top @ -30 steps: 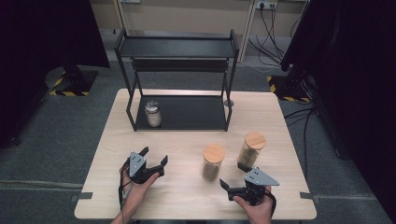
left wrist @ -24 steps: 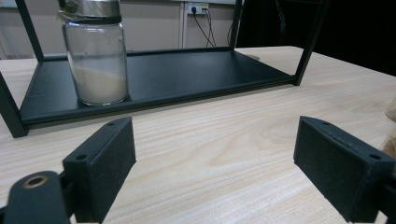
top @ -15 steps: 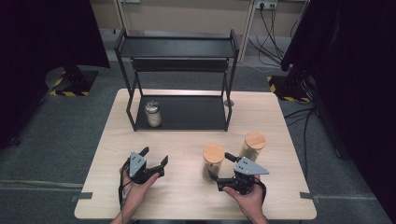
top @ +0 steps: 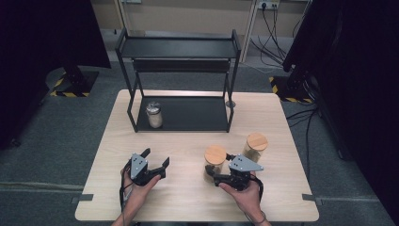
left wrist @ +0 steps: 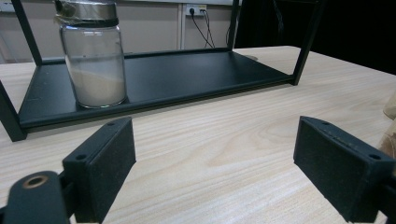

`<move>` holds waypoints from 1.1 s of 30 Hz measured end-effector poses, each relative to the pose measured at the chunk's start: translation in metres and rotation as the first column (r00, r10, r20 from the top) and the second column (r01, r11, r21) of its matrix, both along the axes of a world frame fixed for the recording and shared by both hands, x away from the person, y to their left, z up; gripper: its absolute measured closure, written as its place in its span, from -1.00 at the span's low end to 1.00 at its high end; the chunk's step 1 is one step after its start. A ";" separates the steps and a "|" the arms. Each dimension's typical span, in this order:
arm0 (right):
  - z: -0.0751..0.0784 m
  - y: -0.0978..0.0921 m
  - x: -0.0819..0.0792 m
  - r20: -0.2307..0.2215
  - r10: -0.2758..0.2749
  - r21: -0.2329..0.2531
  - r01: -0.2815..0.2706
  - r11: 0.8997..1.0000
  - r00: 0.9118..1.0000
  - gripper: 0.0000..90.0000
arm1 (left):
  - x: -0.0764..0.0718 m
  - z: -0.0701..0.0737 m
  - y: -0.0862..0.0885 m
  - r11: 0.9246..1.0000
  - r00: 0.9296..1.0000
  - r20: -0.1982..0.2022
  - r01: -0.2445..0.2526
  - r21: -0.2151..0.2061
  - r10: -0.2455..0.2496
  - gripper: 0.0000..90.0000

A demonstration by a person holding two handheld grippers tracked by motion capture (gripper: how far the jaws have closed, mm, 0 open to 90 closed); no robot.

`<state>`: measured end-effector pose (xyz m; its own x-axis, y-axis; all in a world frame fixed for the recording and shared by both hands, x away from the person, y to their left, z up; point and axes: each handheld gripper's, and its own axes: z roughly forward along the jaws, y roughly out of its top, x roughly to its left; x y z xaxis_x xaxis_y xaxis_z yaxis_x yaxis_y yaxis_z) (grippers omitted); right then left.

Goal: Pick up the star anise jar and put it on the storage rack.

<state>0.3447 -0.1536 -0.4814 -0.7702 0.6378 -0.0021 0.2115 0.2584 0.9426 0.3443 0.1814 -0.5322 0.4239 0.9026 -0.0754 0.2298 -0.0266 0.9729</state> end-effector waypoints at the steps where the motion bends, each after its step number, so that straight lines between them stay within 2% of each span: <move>1: 0.000 0.000 0.000 0.000 0.000 0.000 0.000 1.000 1.000 -0.45 | 0.000 0.000 0.000 1.000 1.000 0.000 0.000 0.001 0.000 -0.73; 10: 0.002 0.003 0.000 0.004 -0.027 -0.004 0.027 1.000 1.000 -0.44 | 0.000 0.000 0.000 1.000 1.000 0.001 0.000 0.000 0.000 -0.73; 16: 0.010 0.007 0.005 0.021 -0.050 0.009 0.050 0.999 0.999 -0.44 | 0.000 0.000 0.000 1.000 1.000 -0.001 -0.001 -0.004 0.001 -0.73; 24: 0.022 0.024 0.017 0.048 -0.067 0.028 0.065 0.997 0.997 -0.44 | 0.000 0.000 0.001 1.000 1.000 -0.003 0.000 -0.009 0.000 -0.73; 33: 0.024 0.038 0.028 0.050 -0.078 0.032 0.076 0.997 0.996 -0.44 | 0.001 0.000 0.001 1.000 1.000 -0.006 0.000 -0.013 0.000 -0.73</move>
